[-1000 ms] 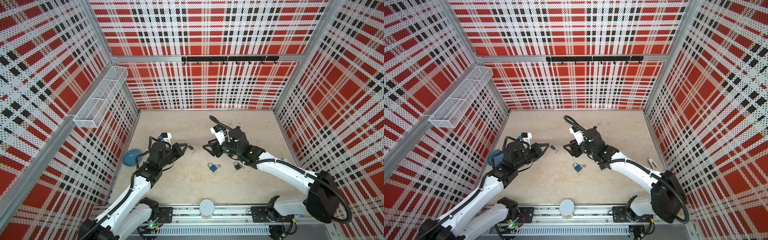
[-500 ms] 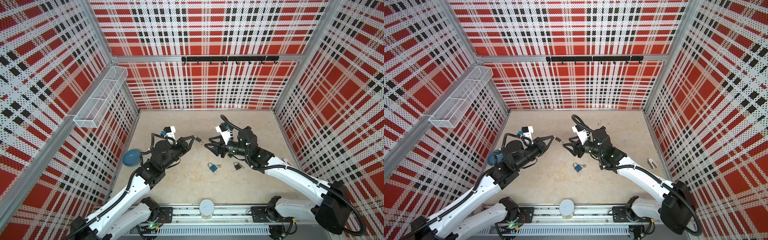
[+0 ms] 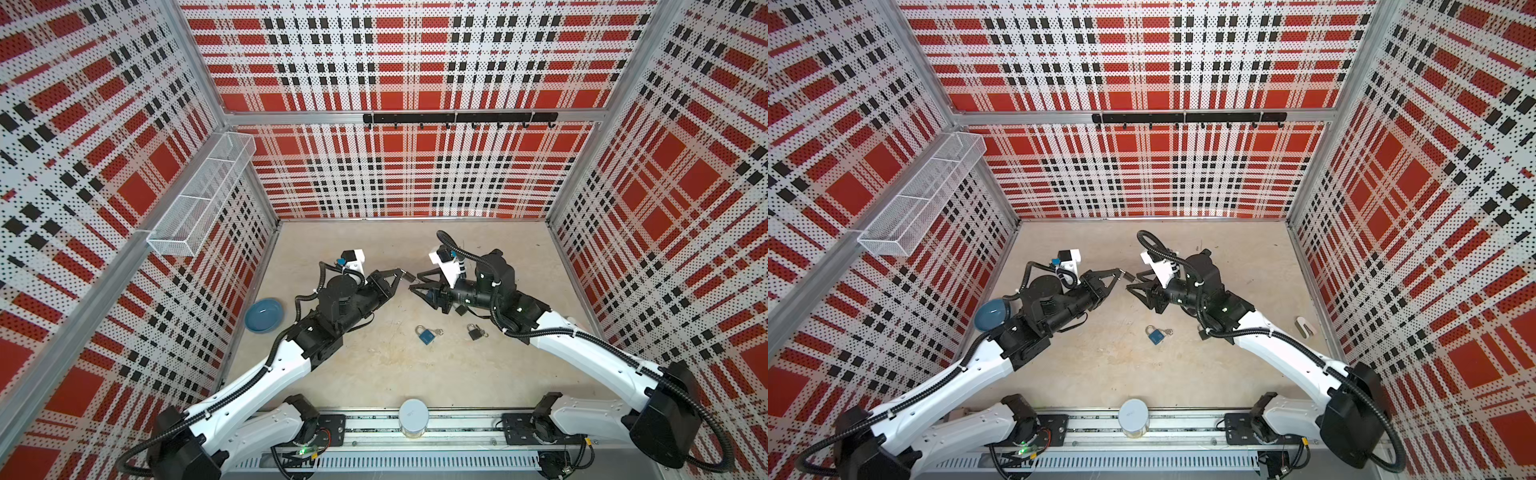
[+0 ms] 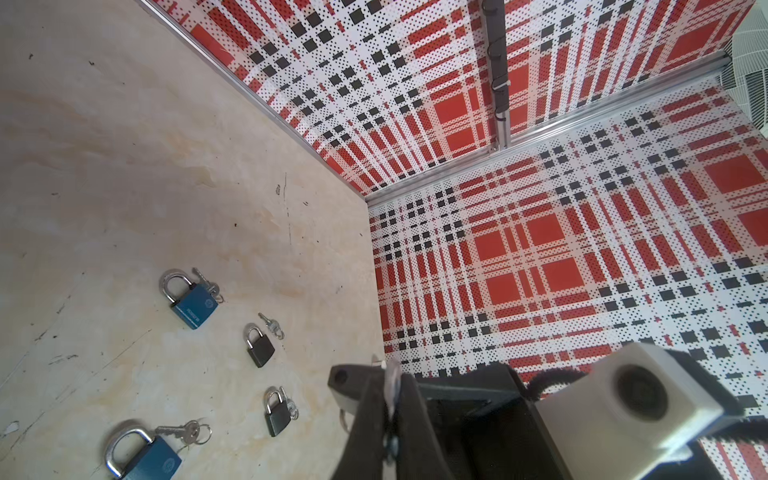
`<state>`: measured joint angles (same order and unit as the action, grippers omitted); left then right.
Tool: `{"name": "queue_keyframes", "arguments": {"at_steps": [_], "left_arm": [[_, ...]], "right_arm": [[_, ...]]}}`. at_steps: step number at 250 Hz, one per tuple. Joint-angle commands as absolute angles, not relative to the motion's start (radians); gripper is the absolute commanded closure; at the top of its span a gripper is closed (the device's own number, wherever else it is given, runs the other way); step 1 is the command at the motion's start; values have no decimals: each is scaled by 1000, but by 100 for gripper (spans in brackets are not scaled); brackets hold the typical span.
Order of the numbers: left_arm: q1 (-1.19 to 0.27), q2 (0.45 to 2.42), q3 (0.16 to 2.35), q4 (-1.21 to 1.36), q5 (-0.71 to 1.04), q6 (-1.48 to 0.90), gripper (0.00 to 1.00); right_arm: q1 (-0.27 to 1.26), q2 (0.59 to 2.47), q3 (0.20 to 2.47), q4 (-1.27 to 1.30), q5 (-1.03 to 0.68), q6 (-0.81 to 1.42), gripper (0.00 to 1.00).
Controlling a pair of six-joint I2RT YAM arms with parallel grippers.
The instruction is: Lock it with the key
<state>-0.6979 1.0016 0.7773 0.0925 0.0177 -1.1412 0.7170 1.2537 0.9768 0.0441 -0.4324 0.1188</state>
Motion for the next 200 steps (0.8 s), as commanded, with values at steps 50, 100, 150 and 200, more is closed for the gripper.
{"name": "queue_keyframes", "arguments": {"at_steps": [50, 100, 150, 200], "left_arm": [[-707, 985, 821, 160, -1, -1162, 100], [-711, 983, 821, 163, 0, -1165, 100], [-711, 979, 820, 163, 3, -1167, 100], [-712, 976, 818, 167, 1, -1172, 100]], "right_arm": [[719, 1308, 1033, 63, -402, 61, 61], [719, 1319, 1042, 71, -403, 61, 69], [719, 1329, 1052, 72, -398, 61, 73], [719, 1336, 1060, 74, -398, 59, 75]]}}
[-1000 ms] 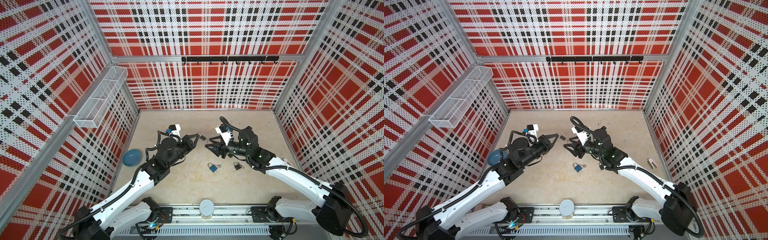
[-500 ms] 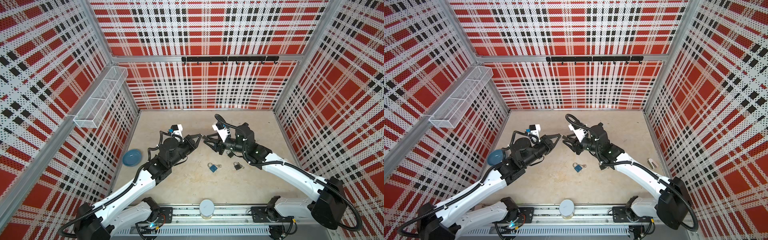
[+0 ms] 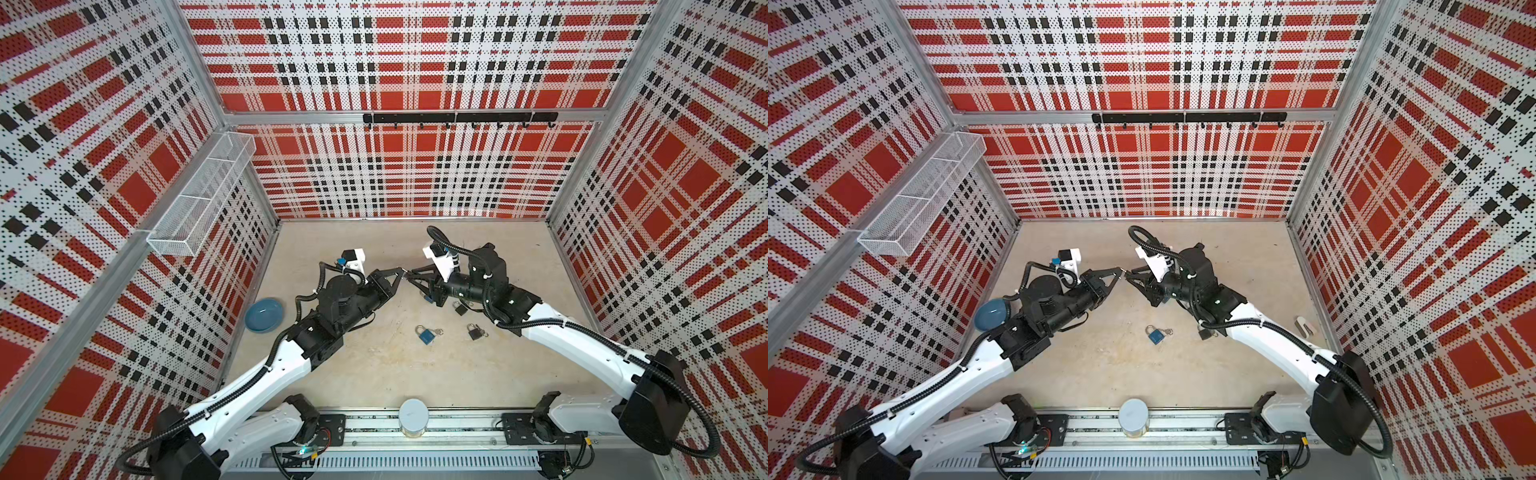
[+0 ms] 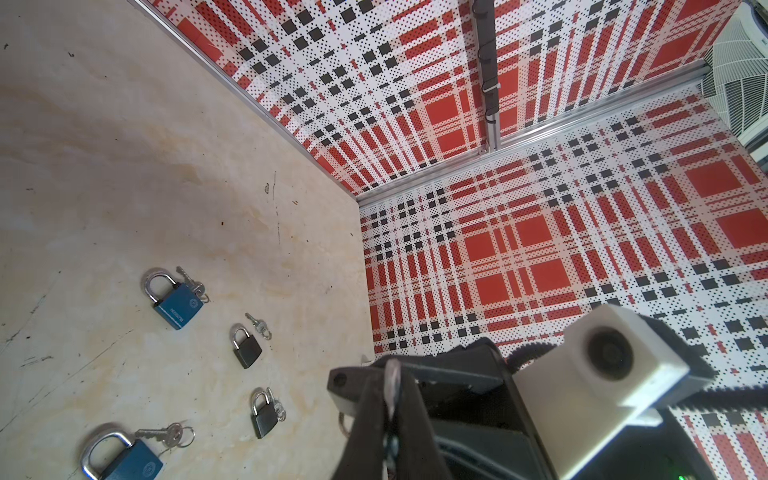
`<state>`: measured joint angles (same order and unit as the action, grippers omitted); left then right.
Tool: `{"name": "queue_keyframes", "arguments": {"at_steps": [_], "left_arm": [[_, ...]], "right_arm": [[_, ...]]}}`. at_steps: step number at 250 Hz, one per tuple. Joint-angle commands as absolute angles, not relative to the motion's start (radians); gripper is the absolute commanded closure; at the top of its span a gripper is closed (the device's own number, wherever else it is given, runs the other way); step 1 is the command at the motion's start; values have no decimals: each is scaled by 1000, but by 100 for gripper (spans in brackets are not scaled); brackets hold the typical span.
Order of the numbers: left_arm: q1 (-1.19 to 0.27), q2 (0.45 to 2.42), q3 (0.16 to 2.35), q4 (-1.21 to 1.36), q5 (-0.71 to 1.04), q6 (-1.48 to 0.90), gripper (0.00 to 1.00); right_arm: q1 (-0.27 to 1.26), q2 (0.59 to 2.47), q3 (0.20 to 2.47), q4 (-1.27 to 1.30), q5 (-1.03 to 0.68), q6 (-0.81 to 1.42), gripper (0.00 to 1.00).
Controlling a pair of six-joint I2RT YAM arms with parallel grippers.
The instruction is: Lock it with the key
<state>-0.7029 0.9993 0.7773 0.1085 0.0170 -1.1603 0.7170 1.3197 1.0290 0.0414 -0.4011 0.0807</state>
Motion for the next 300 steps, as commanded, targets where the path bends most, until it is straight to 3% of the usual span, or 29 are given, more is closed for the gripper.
{"name": "queue_keyframes", "arguments": {"at_steps": [1, 71, 118, 156, 182, 207, 248, 300], "left_arm": [[-712, 976, 818, 167, 2, -1173, 100], [-710, 979, 824, 170, 3, -1172, 100], [-711, 979, 823, 171, 5, -1173, 100], [-699, 973, 819, 168, 17, -1159, 100], [-663, 958, 828, 115, 58, -1109, 72], [-602, 935, 869, -3, 118, -1007, 63], [-515, 913, 954, -210, 200, -823, 59], [-484, 973, 1006, -224, 452, -720, 60]], "right_arm": [[719, 1338, 1060, 74, -398, 59, 75], [719, 1348, 1062, 74, -398, 61, 74], [719, 1343, 1066, 72, -396, 61, 100], [716, 1330, 1080, 49, -402, 72, 100], [699, 1322, 1111, -15, -453, 89, 100], [668, 1314, 1150, -113, -533, 110, 100], [625, 1286, 1178, -249, -662, 118, 100], [609, 1254, 1187, -368, -758, 115, 100]]}}
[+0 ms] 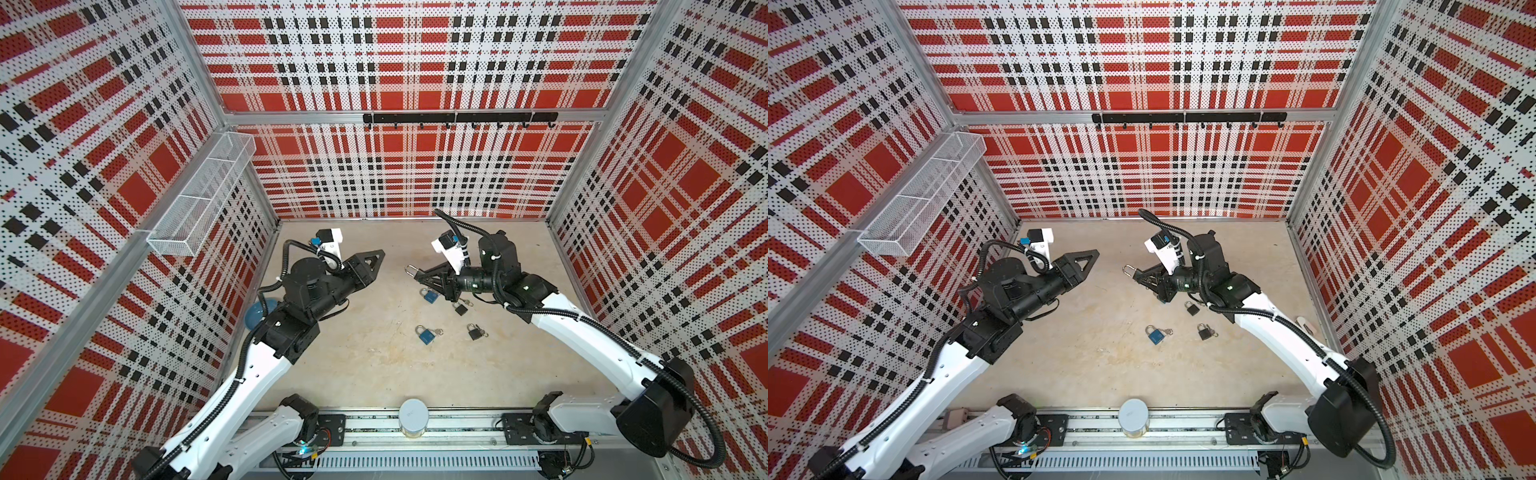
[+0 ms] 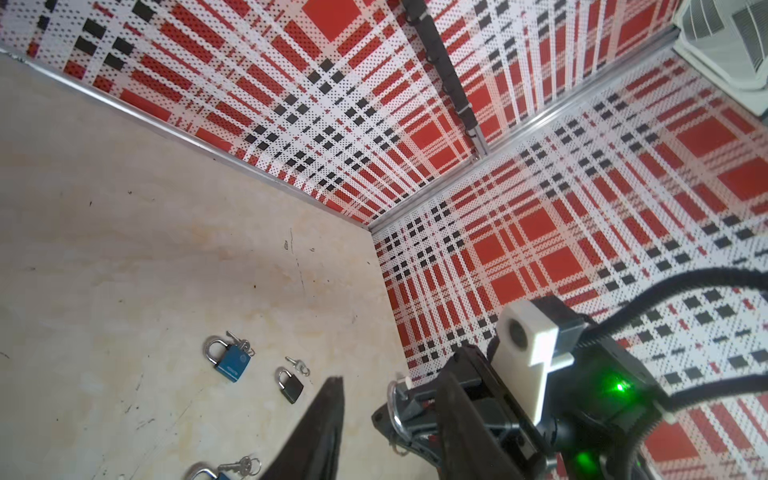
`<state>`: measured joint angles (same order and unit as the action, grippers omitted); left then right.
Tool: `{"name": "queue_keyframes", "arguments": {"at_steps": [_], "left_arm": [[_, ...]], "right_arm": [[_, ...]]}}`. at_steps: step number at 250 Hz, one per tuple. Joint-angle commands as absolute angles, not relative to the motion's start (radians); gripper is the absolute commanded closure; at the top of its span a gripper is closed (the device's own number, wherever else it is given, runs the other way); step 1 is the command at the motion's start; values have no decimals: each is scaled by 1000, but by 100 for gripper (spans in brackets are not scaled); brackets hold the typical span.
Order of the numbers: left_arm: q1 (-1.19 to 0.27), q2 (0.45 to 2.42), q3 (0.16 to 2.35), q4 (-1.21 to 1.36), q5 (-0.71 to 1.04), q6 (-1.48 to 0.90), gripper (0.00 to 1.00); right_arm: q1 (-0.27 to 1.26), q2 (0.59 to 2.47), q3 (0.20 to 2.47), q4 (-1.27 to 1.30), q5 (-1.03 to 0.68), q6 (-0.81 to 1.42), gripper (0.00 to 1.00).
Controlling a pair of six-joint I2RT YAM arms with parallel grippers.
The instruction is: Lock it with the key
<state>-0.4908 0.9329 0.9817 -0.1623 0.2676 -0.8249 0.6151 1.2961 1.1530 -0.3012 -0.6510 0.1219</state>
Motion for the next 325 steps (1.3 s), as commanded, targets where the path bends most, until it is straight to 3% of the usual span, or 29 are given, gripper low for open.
{"name": "queue_keyframes", "arguments": {"at_steps": [1, 54, 119, 325], "left_arm": [[-483, 977, 1007, -224, 456, -720, 60], [-515, 1031, 1028, -227, 586, -710, 60], [-550, 1035, 1037, -249, 627, -690, 61], [-561, 1048, 1019, -212, 661, -699, 86]], "right_arm": [[609, 1253, 1186, -369, -759, 114, 100], [600, 1218, 1187, -430, -813, 121, 100], [587, 1225, 1200, -454, -843, 131, 100], [570, 1261, 1235, -433, -934, 170, 100]]}}
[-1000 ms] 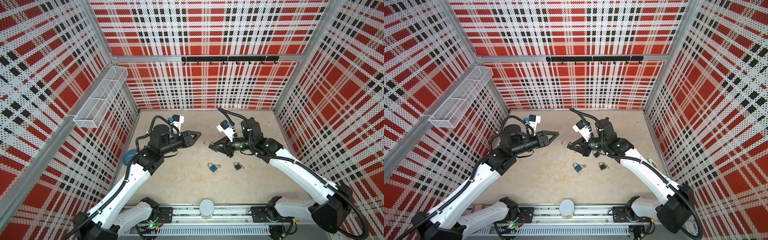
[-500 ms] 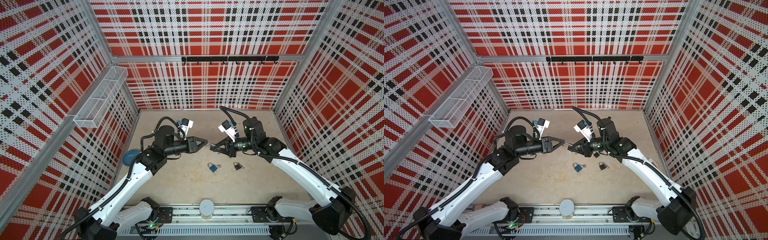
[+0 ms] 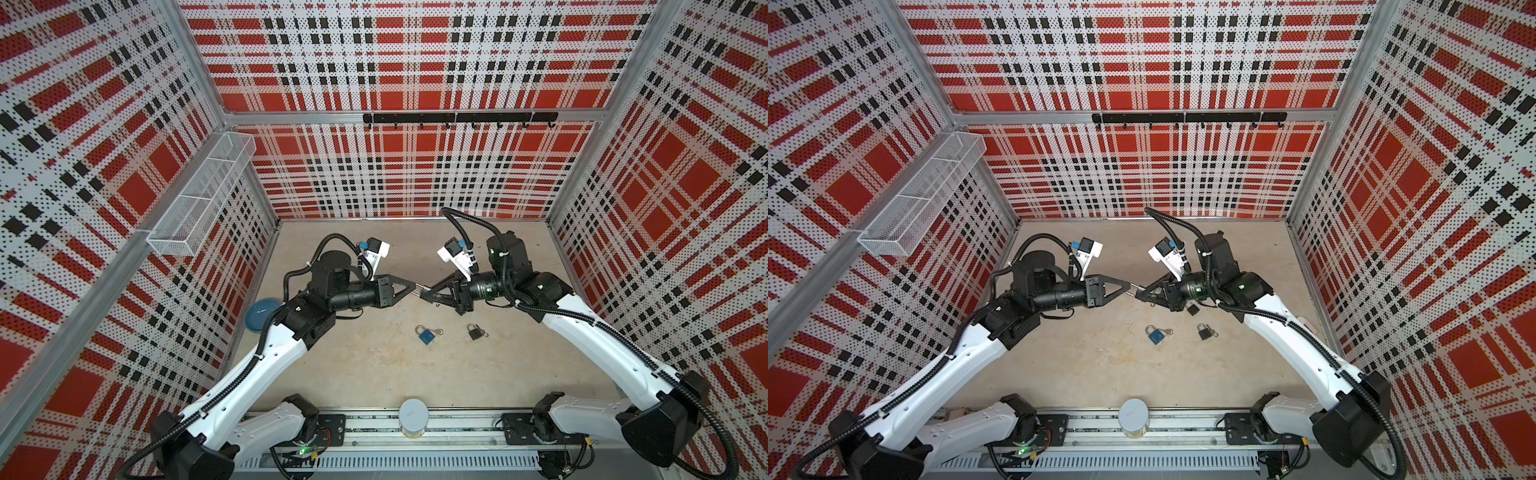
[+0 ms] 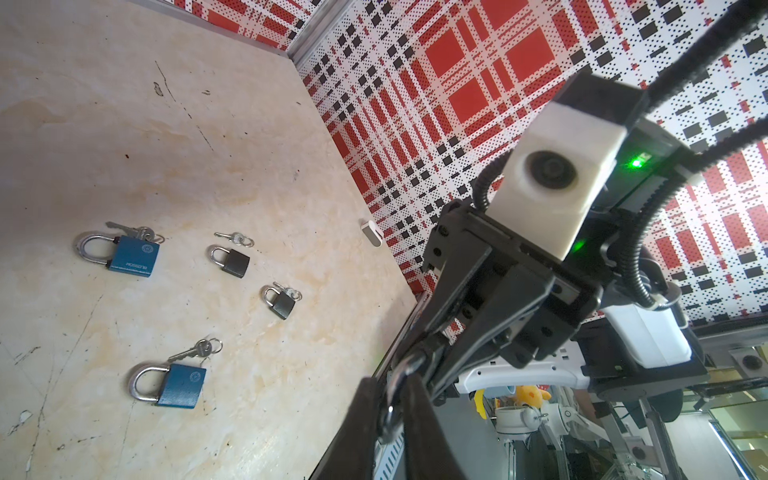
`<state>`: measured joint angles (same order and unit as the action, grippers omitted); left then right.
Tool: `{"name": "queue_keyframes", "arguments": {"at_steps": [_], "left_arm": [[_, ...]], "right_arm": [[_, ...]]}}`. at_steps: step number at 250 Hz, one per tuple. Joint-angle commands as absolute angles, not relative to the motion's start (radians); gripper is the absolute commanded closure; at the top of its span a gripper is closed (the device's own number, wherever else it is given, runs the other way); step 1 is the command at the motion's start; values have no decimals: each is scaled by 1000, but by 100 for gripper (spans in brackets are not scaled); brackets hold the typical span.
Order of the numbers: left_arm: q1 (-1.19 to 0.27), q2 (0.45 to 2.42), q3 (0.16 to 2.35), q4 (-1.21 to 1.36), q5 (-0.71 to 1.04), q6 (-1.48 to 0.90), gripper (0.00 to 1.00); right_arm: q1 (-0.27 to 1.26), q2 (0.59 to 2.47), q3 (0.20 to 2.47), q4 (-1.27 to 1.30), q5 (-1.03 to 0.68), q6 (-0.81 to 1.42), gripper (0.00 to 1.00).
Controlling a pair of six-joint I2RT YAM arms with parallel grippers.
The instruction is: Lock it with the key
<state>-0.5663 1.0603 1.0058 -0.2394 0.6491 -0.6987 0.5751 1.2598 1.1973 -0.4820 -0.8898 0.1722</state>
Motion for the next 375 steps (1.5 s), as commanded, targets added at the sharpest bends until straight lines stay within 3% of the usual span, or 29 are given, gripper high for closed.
{"name": "queue_keyframes", "arguments": {"at_steps": [1, 97, 146, 375], "left_arm": [[-561, 1048, 1019, -212, 661, -699, 86], [-559, 1054, 1002, -213, 669, -700, 87], [-557, 1054, 996, -213, 669, -690, 100], [-550, 1058, 945, -178, 592, -658, 100]], "right_arm": [[570, 1260, 1235, -433, -934, 170, 100], [558, 1257, 1229, -385, -993, 213, 100], [555, 1249, 1219, -329, -1054, 268, 100], [554, 1218, 1123, 20, -1216, 565, 100]]}}
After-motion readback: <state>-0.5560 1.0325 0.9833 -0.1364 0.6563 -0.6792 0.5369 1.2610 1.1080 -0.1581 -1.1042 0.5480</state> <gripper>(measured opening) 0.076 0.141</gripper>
